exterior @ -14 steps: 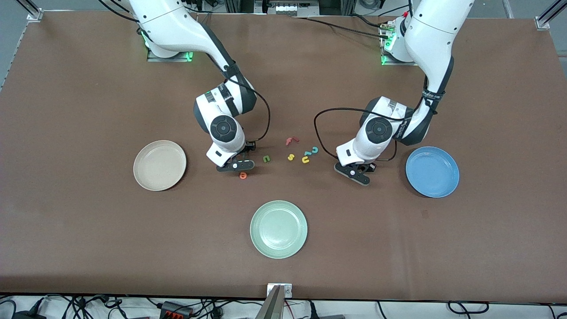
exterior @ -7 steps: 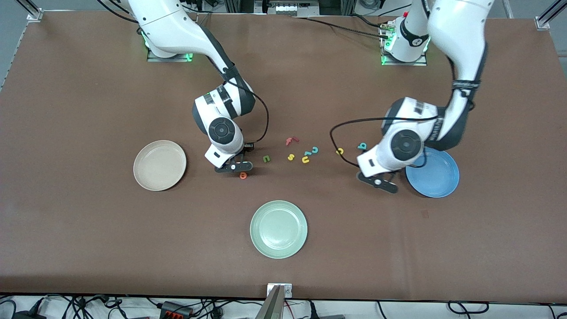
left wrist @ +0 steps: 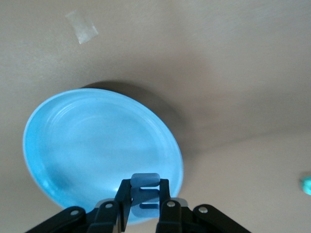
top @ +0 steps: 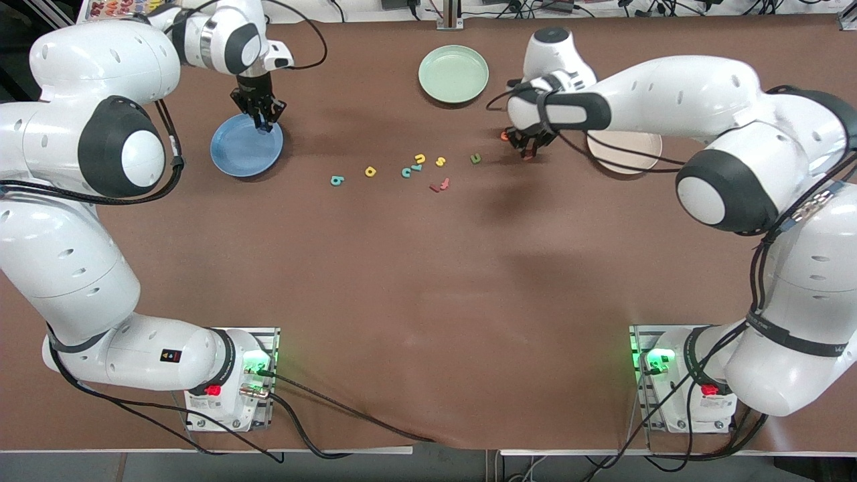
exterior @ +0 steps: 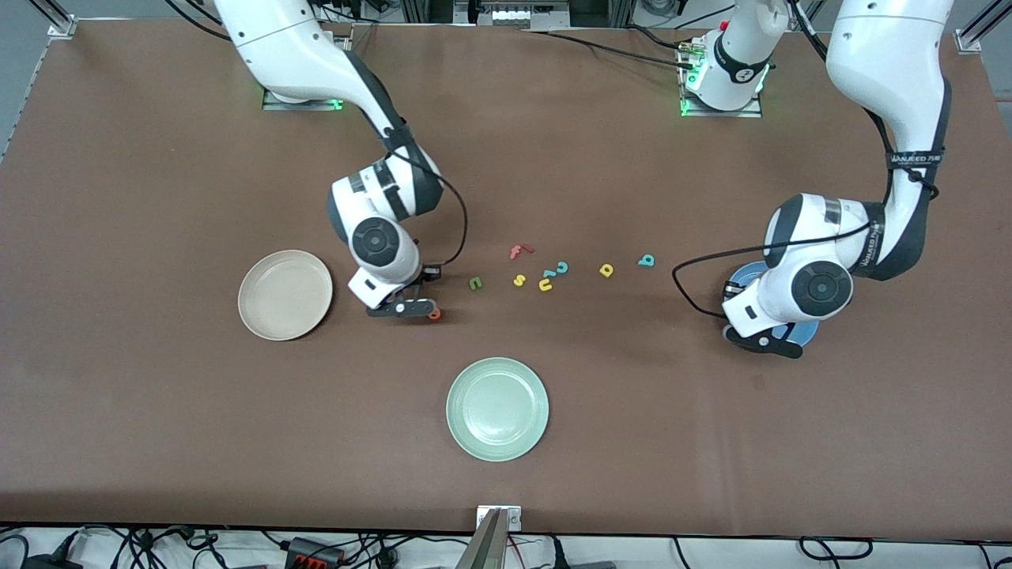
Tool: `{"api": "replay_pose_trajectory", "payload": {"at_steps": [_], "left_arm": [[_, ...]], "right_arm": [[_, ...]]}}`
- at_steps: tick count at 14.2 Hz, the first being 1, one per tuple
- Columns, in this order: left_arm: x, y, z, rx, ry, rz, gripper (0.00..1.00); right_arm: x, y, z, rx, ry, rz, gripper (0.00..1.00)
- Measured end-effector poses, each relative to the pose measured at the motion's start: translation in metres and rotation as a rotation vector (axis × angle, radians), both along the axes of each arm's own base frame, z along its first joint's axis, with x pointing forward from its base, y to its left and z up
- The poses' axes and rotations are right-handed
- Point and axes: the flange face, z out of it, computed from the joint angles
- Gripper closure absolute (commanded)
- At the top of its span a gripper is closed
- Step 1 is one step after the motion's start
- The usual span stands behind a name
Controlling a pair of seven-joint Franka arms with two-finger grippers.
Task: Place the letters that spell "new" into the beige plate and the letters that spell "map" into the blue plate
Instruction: 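Drop the pink w onto the beige plate while the left gripper drops the m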
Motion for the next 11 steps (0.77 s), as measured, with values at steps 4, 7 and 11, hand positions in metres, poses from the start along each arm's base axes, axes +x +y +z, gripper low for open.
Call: {"api": "replay_pose_trajectory", "payload": {"at_steps": [4,7,11], "left_arm": [[-0.014,0.014,-0.036,-0.018,-0.020,0.005,0.00],[-0.012,-0.002,-0.024,-0.031,-0.035,-0.018,0.00],[-0.025,-0.088,0.015,-0.067,-0.035,-0.071,0.00]], "right_arm": [[0.045,-0.112,0.044,-0.005,0.017,-0.147,0.91],[0.060,-0.196,0.039,-0.006,0.050,-0.162,0.91],[0.053,-0.231,0.007,-0.011,0.110,-0.153,0.49]]}}
